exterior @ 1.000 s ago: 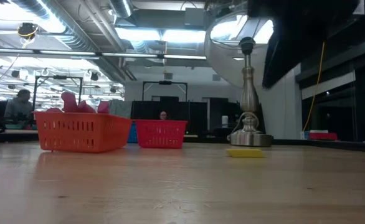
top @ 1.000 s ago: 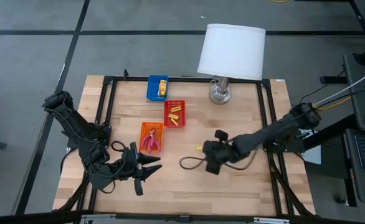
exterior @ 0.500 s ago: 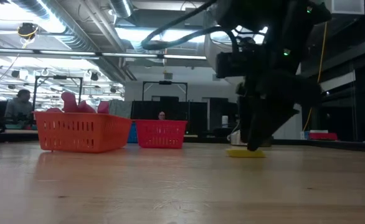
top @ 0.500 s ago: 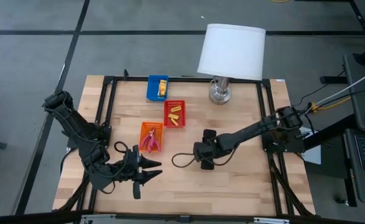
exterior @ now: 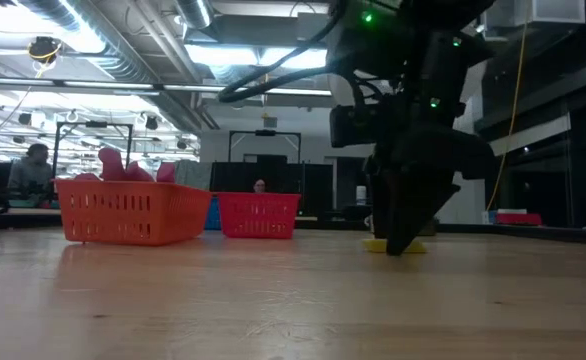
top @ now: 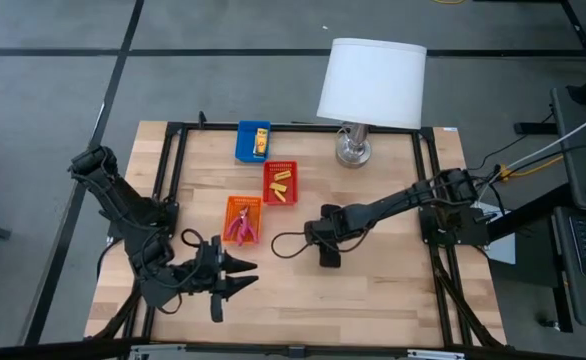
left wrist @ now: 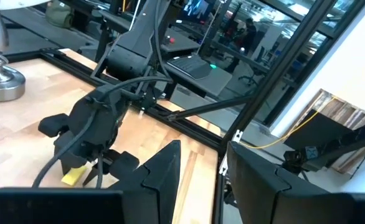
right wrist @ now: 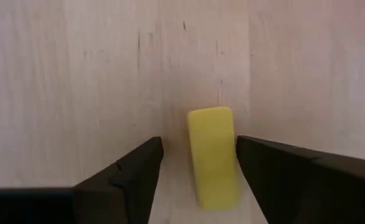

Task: Pick & Place School Supplies
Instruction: Put the yellow eraser into the red bin

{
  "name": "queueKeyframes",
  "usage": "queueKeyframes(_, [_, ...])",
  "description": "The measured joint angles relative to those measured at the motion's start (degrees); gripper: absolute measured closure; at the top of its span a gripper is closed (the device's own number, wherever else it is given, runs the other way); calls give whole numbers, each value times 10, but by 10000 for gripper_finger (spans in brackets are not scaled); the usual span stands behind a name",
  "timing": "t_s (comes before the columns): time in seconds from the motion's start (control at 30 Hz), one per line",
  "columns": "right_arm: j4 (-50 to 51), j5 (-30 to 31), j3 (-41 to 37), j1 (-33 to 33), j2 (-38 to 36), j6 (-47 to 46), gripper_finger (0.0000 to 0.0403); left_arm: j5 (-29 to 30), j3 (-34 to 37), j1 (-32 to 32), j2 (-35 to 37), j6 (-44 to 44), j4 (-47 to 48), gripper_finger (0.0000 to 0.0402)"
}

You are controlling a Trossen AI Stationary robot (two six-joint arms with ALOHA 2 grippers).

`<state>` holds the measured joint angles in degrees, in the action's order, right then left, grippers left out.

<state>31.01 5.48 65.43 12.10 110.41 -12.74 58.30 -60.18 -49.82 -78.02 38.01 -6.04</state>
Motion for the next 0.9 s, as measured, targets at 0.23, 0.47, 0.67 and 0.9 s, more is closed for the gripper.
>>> queueKeyframes(0.23, [0, -32, 0, -16, 0, 5, 247, 37, 0, -16, 0, 2, 0, 274])
queueKeyframes(0.47, [-6, -44, -3, -16, -14, -25, 315, 67, 0, -30, 0, 2, 0, 274])
queueKeyframes(0.67, [-47, -98, -4, -15, -64, -89, 314, 86, 0, -31, -1, 1, 3, 274])
queueKeyframes(0.9, [-89, -21, 28, -55, -132, -72, 308, 90, 0, -30, -22, 56, 52, 274])
